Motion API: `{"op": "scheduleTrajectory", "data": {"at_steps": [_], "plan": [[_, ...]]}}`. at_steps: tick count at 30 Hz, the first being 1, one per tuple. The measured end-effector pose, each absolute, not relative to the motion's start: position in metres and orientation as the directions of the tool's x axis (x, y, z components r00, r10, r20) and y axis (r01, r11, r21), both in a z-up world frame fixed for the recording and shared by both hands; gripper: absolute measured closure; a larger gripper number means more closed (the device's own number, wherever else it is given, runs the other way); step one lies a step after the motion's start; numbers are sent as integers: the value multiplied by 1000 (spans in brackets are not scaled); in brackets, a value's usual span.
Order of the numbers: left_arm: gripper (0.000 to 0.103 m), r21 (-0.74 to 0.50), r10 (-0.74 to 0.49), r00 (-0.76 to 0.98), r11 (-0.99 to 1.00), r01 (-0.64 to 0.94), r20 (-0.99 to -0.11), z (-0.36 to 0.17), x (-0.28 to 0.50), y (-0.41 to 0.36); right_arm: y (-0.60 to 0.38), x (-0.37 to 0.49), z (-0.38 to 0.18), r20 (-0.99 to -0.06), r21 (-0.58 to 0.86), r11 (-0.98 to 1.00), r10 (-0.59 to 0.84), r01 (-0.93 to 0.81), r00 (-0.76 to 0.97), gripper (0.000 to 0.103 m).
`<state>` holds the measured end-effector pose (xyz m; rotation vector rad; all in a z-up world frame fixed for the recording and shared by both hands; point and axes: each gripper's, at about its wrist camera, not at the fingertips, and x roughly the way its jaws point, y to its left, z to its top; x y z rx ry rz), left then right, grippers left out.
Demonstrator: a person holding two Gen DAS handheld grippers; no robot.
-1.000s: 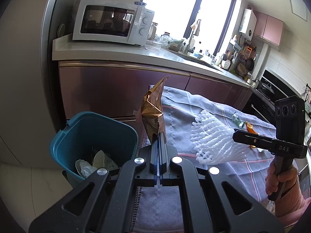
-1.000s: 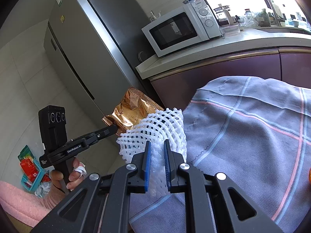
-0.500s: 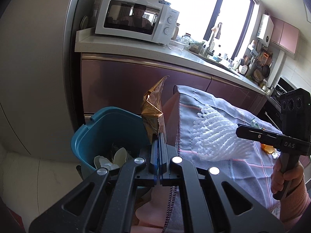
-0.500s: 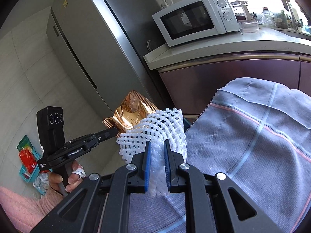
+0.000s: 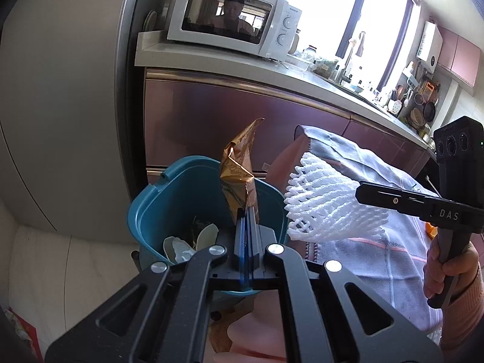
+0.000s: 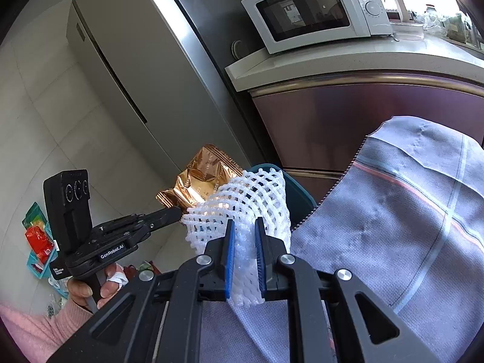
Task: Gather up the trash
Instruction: 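Lower the wrapper and foam net into the teal bin and open both tools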
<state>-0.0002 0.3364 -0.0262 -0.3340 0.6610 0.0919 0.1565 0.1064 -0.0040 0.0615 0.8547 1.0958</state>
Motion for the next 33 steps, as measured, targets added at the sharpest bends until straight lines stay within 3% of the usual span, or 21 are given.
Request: {"op": "scheduleTrajectory", "data": {"at_steps": [26, 31, 33], "plan": [[101, -261, 13, 709, 925, -277, -705, -75, 37, 359, 198, 195, -33, -689, 411, 529, 713, -742, 128, 91], [101, -272, 2, 689, 918, -289, -725, -88, 47, 365, 206, 202, -43, -714, 395, 559, 686, -729, 140, 89], [101, -269, 5, 678, 916, -298, -735, -93, 53, 364, 209, 206, -48, -725, 394, 571, 675, -720, 138, 84]]}}
